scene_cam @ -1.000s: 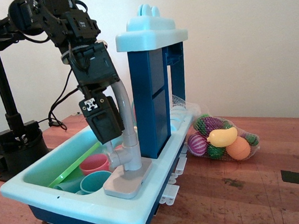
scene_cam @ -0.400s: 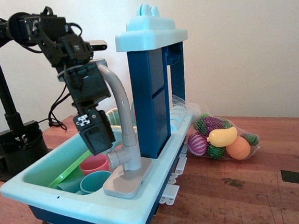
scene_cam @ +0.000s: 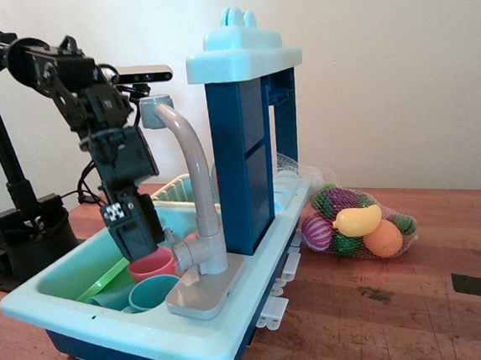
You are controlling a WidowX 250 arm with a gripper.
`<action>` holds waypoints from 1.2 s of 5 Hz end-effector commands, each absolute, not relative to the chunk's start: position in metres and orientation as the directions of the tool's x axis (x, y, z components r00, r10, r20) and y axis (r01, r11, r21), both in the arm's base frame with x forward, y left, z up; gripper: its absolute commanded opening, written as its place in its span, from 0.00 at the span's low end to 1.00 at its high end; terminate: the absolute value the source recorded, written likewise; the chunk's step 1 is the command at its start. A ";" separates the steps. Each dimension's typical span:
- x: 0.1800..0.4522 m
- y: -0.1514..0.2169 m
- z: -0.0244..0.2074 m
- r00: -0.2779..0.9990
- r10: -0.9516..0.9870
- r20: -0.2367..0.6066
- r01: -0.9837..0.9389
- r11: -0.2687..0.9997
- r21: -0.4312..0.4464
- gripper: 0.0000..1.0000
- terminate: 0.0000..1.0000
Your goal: Turn lever vertical to front
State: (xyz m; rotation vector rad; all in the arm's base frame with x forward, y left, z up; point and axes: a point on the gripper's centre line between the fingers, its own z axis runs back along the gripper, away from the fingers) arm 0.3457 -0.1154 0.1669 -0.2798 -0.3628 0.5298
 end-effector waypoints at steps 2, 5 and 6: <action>0.336 -0.104 0.139 0.803 0.569 0.177 -0.489 0.799 -0.350 1.00 0.00; 0.188 -0.101 0.178 0.641 0.723 0.256 -0.668 0.690 -0.277 1.00 0.00; 0.193 -0.100 0.178 0.704 0.679 0.207 -0.621 0.731 -0.284 1.00 0.00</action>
